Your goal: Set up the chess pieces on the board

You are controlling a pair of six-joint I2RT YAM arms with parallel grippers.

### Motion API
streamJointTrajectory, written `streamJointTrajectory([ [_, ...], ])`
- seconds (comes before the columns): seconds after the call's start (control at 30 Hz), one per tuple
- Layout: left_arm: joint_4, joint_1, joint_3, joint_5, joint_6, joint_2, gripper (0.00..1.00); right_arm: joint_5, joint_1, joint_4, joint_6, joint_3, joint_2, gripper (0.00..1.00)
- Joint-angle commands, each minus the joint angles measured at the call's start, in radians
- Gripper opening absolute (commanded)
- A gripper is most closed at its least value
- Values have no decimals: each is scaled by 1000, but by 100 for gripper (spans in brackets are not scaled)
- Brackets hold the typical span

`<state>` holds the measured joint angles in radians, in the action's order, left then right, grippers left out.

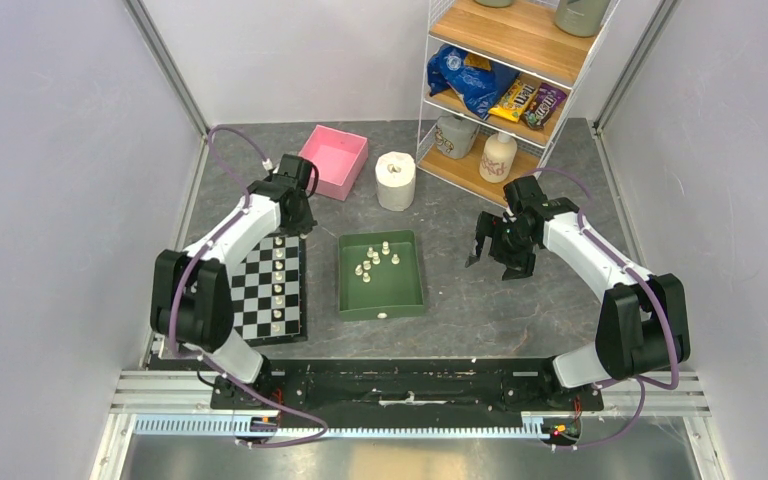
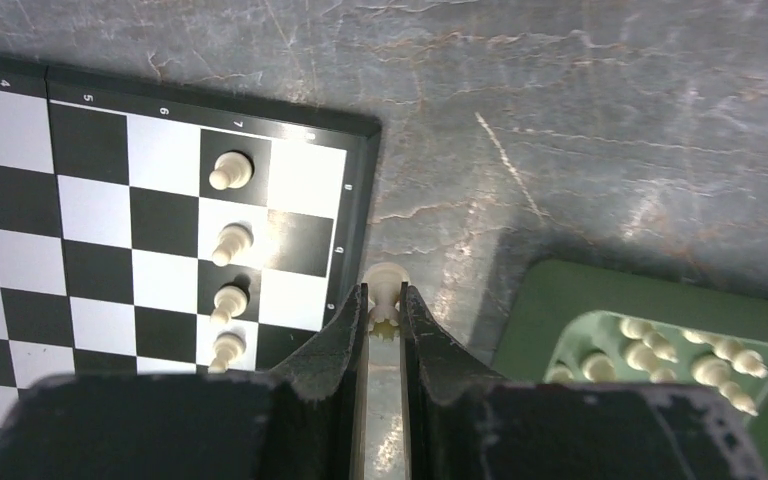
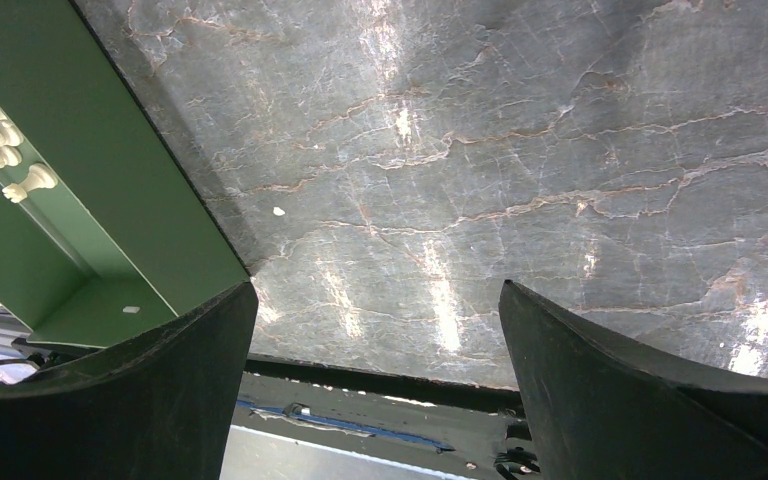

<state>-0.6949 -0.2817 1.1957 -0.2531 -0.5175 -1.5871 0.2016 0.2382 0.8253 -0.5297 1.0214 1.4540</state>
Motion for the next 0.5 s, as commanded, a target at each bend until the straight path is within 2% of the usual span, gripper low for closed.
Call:
streamJointTrajectory([
  [0.0, 60, 42, -17, 29, 45, -38, 2, -14, -4, -1, 5, -4, -25, 99],
  [0.47, 116, 107, -24, 29, 77, -148, 2, -14, -4, 6, 2, 8, -17, 99],
])
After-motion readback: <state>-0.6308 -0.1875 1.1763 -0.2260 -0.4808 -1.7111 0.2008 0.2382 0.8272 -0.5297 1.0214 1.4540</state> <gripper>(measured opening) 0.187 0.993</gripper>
